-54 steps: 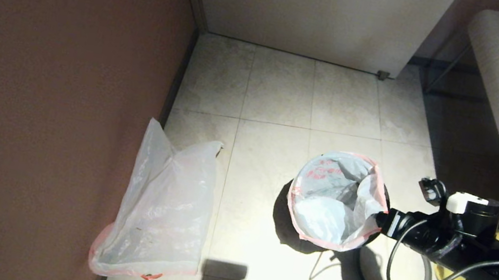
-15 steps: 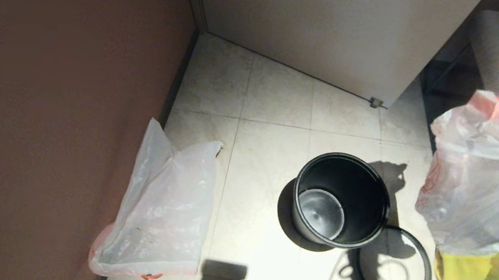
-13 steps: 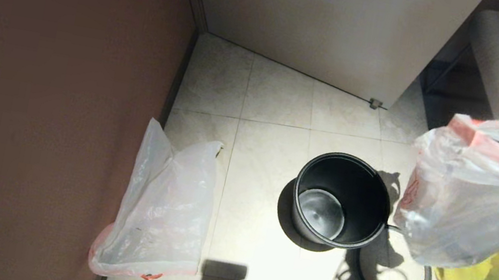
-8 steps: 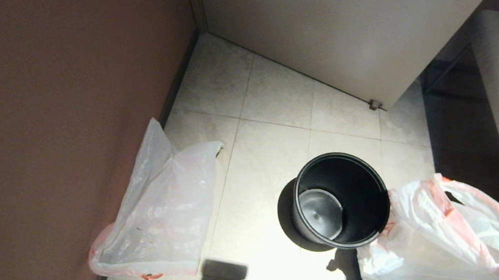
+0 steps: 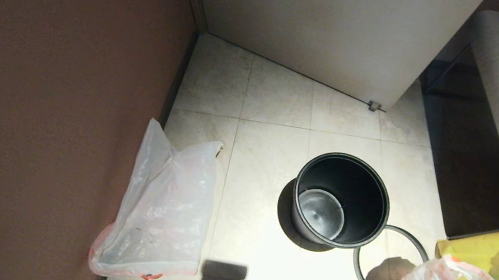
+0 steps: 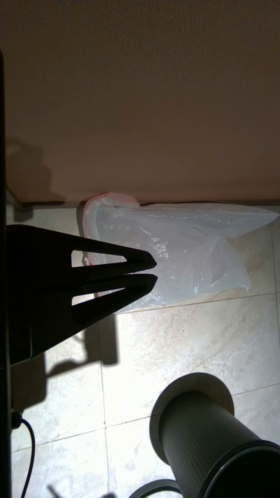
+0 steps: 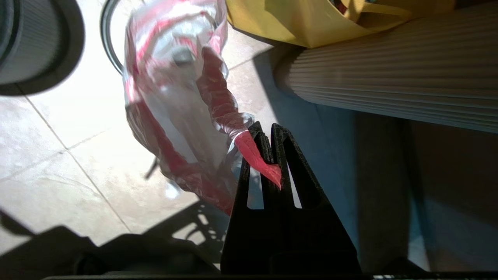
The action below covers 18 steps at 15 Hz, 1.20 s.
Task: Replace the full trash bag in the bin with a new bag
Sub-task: Place the trash bag on the floor
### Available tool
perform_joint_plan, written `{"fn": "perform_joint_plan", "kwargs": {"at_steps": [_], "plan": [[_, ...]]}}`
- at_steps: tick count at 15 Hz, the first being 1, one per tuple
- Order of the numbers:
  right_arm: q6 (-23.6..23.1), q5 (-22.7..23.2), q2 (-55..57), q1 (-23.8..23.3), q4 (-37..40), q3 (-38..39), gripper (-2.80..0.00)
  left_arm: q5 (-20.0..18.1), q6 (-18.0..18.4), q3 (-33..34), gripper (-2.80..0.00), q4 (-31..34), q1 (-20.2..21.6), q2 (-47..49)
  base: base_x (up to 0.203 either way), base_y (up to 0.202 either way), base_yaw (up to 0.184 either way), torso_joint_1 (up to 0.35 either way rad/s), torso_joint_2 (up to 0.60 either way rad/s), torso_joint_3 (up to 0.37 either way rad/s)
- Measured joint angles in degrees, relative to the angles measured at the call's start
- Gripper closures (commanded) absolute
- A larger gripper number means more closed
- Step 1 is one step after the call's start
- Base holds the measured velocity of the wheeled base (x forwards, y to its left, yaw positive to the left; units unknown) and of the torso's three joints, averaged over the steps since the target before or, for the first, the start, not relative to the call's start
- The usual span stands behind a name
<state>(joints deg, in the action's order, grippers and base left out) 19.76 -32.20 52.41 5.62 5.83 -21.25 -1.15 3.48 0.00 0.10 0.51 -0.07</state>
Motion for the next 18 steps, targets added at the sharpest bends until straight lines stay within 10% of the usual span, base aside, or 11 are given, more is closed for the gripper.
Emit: {"fn": "perform_joint_plan", "kwargs": {"at_steps": [18], "plan": [[3.13, 3.76, 22.97, -4.99, -15.45, 8.16, 0.0, -0.01, 0.0, 0.0, 0.0, 0.0, 0.0, 0.0, 0.0, 0.0, 0.0, 0.0, 0.0, 0.0]]}}
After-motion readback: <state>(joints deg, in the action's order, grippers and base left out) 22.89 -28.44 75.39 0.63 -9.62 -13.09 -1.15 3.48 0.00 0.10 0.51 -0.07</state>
